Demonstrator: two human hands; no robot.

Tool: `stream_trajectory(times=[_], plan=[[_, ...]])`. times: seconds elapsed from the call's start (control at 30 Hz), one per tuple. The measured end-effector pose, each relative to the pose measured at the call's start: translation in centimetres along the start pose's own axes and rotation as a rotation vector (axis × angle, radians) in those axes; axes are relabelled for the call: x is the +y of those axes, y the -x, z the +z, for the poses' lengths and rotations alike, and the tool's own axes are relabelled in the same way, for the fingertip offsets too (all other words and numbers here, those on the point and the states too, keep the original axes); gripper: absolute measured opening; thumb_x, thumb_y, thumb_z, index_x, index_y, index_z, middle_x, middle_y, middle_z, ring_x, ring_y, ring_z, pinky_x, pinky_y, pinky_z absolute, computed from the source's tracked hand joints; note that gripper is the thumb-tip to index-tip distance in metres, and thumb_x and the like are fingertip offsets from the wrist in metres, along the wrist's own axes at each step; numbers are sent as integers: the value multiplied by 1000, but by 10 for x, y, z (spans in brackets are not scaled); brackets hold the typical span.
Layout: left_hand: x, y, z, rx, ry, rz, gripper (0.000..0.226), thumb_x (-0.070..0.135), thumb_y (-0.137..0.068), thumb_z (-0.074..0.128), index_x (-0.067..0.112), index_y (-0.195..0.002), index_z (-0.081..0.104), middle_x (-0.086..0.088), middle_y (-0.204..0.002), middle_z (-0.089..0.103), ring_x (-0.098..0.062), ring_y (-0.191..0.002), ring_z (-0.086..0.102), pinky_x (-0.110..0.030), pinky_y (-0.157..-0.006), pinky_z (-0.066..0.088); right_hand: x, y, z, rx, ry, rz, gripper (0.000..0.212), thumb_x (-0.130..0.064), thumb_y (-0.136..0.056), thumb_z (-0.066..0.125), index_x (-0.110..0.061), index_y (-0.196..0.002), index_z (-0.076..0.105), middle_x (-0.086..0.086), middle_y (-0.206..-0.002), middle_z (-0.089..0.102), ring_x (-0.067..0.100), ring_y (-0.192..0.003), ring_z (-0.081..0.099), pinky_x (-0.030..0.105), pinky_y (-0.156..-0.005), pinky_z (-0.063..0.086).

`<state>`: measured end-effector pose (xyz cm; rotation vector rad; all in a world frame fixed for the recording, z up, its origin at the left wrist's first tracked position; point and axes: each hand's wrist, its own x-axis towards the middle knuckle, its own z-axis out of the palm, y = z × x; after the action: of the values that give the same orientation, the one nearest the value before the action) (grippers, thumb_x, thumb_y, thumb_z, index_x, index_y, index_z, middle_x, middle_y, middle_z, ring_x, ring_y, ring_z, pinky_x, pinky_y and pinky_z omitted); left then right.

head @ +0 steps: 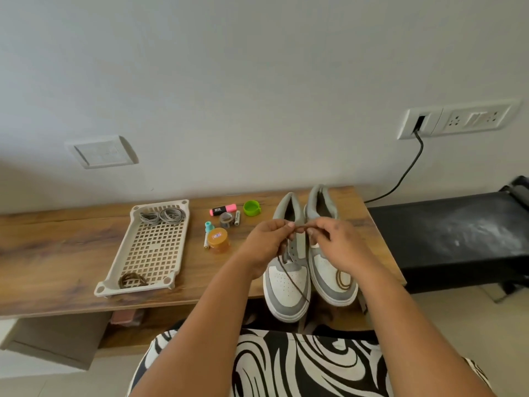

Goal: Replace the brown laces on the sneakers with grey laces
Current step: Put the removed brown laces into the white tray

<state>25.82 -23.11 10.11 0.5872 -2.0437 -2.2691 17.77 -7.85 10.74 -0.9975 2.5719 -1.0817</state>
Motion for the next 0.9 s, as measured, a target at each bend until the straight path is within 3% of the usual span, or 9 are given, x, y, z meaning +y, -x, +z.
stream_trajectory(times=[0.1,0.2,0.3,0.4,0.5,0.6,0.67,0.77,0.9], plan=[[4,6,-6,-119,-60,-32,24,19,-102,51,8,-98,71,6,-69,53,-5,-56,39,-17,-59,36,12,-5,-20,246,-166,97,17,-23,-100,50,-26,-105,66,-9,-85,66,4,-75,62,15,-63,45],[7,12,-5,-219,-59,-50,24,20,-101,51,9,-97,71,6,-69,52,-5,-58,40,-19,-63,36,29,-9,-41,493,-492,276,18,-21,-101,50,-22,-100,68,-1,-82,67,12,-77,67,34,-79,58],[7,13,0,-219,27,-51,23,19,-101,51,8,-97,71,6,-68,52,-6,-58,41,-20,-64,37,39,-5,-43,288,-264,344,21,-27,-100,52,-28,-118,62,-1,-115,65,17,-103,63,39,-94,52],[7,9,8,-107,194,-53,22,17,-101,51,6,-99,70,4,-69,56,-6,-57,46,-17,-59,42,29,0,-25,-53,-74,201,55,-28,-95,61,-41,-143,39,-12,-146,42,16,-136,38,40,-108,36],[6,8,12,-101,306,-53,20,14,-100,51,6,-103,69,2,-75,64,-7,-62,53,-18,-64,46,13,-2,-5,-168,-152,86,37,-32,-95,61,-38,-130,53,-14,-130,57,13,-125,49,37,-104,42],[6,13,10,-180,367,-56,22,9,-99,50,4,-111,67,-2,-85,69,-9,-72,64,-20,-71,49,9,-5,1,-103,-161,63,16,-34,-98,54,-30,-110,65,-5,-107,69,15,-102,63,37,-91,50],[8,15,6,-250,407,-102,23,8,-96,52,2,-113,67,-5,-90,73,-9,-77,69,-20,-71,53,12,-7,0,-20,-291,65,18,-25,-101,50,-27,-100,68,2,-96,71,19,-94,66,38,-86,53],[11,18,5,-372,386,-211,24,13,-89,59,2,-108,69,-5,-86,74,-8,-75,72,-18,-67,57,18,-8,-5,8,-452,68,24,-21,-102,48,-30,-105,70,3,-78,68,22,-79,64,40,-78,53],[13,19,11,-435,315,-243,20,17,-87,60,8,-96,75,-3,-80,74,-6,-66,71,-20,-67,59,19,-8,-7,-13,-405,32,20,-32,-100,50,-41,-107,66,-9,-67,61,28,-70,57,44,-73,50]])
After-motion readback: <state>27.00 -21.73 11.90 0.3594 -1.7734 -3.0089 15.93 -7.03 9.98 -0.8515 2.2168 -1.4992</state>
